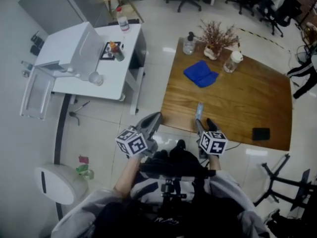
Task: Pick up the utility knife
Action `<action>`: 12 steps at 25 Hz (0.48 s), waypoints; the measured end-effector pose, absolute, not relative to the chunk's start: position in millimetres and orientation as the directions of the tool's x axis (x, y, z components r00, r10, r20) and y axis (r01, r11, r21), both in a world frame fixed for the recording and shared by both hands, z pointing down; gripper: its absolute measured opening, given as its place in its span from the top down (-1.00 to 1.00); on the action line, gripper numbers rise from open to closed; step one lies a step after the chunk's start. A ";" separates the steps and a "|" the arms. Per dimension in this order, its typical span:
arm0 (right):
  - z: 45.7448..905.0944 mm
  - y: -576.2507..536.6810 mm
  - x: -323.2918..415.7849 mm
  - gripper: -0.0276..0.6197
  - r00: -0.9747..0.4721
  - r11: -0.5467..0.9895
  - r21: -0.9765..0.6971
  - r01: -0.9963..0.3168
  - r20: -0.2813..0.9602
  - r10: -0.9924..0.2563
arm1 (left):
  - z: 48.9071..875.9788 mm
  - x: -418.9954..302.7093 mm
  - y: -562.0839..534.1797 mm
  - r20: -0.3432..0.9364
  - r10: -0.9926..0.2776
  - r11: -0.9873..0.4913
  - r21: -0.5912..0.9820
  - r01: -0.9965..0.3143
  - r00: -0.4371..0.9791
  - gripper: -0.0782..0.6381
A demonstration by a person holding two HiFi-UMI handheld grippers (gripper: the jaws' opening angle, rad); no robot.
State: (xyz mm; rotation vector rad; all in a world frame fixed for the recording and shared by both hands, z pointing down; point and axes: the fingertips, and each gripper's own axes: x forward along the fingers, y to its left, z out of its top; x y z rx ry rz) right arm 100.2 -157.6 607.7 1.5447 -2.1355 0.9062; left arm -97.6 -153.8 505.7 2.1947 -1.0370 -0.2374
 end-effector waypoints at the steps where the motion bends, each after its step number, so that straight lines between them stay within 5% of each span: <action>1: 618.7 -169.1 101.4 0.13 -0.334 0.199 -0.276 -0.940 0.632 -0.700 | 506.1 -98.7 -156.1 0.124 -0.746 -0.436 0.652 -0.621 0.654 0.76; 3: 639.4 -189.4 104.0 0.00 -0.300 0.195 -0.230 -0.954 0.669 -0.680 | 507.6 -102.0 -160.6 0.131 -0.764 -0.416 0.649 -0.637 0.632 0.76; 12: 694.0 -213.7 101.1 0.01 -0.142 0.197 -0.019 -0.980 0.761 -0.633 | 509.0 -114.4 -173.6 0.146 -0.802 -0.366 0.647 -0.669 0.579 0.76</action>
